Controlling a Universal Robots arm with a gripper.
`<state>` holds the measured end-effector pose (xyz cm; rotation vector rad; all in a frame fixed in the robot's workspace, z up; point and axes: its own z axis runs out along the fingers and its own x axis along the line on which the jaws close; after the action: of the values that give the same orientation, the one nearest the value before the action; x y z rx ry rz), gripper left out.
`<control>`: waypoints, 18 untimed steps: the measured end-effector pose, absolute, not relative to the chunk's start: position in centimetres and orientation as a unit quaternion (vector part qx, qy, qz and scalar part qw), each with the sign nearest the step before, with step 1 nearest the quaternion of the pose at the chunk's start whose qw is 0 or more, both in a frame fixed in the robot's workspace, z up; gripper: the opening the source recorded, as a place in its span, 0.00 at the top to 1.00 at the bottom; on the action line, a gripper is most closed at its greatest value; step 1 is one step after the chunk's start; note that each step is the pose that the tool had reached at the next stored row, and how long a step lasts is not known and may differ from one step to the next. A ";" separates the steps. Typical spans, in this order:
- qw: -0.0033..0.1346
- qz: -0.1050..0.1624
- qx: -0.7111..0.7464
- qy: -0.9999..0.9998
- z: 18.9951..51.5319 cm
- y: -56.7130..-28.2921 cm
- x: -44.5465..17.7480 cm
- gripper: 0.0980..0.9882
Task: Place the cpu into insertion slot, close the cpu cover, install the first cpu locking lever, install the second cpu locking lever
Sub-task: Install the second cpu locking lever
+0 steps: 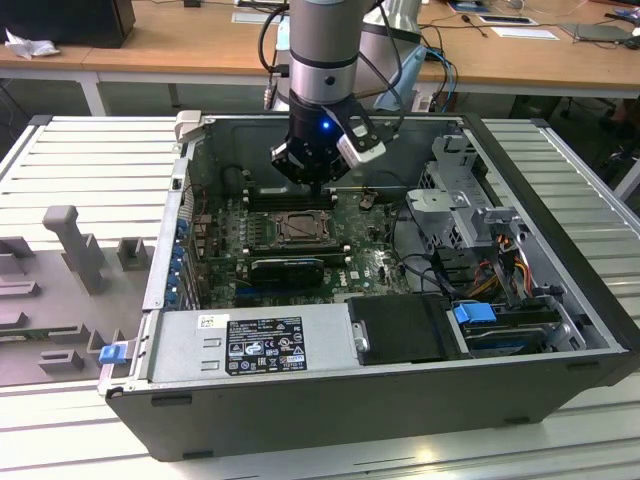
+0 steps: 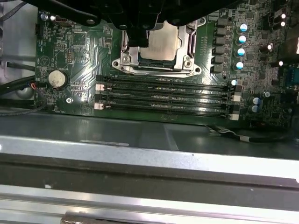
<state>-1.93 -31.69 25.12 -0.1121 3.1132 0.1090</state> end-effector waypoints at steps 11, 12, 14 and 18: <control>0.012 0.035 -0.036 0.999 25.8 -32.7 -1.9 0.99; 0.012 0.035 -0.036 0.999 25.8 -32.9 -1.9 0.99; 0.012 0.035 -0.036 0.999 25.7 -33.3 -1.9 0.99; 0.012 0.035 -0.036 0.999 25.7 -34.0 -1.9 0.99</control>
<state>-1.92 -34.00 25.70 -0.1124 3.1143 0.1094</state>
